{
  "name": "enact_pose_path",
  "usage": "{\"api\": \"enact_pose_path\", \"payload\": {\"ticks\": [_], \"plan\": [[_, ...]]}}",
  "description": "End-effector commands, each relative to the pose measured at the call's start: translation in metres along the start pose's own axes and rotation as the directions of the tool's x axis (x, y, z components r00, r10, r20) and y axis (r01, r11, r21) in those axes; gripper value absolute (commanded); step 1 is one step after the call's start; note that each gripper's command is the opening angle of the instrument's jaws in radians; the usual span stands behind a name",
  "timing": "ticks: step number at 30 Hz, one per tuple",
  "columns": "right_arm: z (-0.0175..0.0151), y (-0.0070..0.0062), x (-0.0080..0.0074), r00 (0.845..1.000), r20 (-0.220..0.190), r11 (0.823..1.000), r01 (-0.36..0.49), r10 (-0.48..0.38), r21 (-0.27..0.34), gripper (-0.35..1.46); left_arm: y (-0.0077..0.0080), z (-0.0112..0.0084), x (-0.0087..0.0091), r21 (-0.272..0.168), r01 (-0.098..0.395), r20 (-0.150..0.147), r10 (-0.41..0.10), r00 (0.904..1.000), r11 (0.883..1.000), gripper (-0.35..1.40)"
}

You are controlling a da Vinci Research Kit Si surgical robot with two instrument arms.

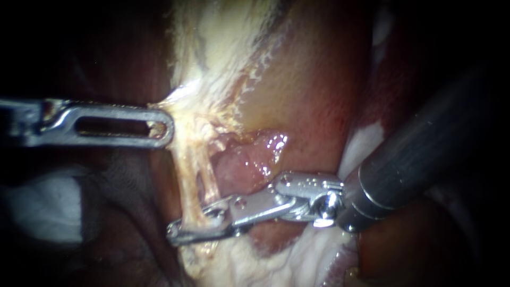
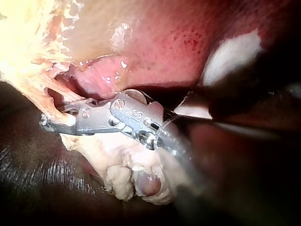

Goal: Going back first clip left tube

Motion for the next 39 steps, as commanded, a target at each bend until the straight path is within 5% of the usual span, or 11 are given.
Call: {"api": "enact_pose_path", "payload": {"ticks": [1,7,8,10,15,39], "plan": [[0.0,0.0,0.0001,1.0,0.0,1.0,0.0,0.0,0.0,-0.35,0.0,0.0,0.0,0.0,0.0,0.0,0.0,1.0,1.0,-0.35],[-0.0001,0.0,0.0001,1.0,0.0,1.0,-0.001,0.001,0.0,-0.35,0.0,0.0,0.0,0.0,0.0,0.0,0.0,1.0,1.0,-0.35],[-0.0001,0.0,0.0001,1.0,0.0,1.0,-0.001,0.001,0.0,-0.24,0.0,0.0,0.0,0.0,0.0,0.0,0.0,1.0,1.0,-0.35],[0.0,0.0001,0.0002,1.0,0.0,1.0,-0.001,0.001,0.002,0.26,0.0,0.0,0.0,0.0,0.0,0.0,0.0,1.0,1.0,-0.35],[0.0002,0.0003,0.0003,1.0,-0.004,1.0,-0.002,0.002,-0.018,0.49,-0.0001,0.0,0.0,0.0,0.0,0.0,0.0,1.0,1.0,-0.35],[-0.0012,0.001,0.0014,0.977,0.002,0.969,0.21,-0.212,-0.133,0.6,-0.0011,-0.0003,0.0004,-0.003,0.002,0.002,-0.002,1.0,1.0,-0.35]]}}
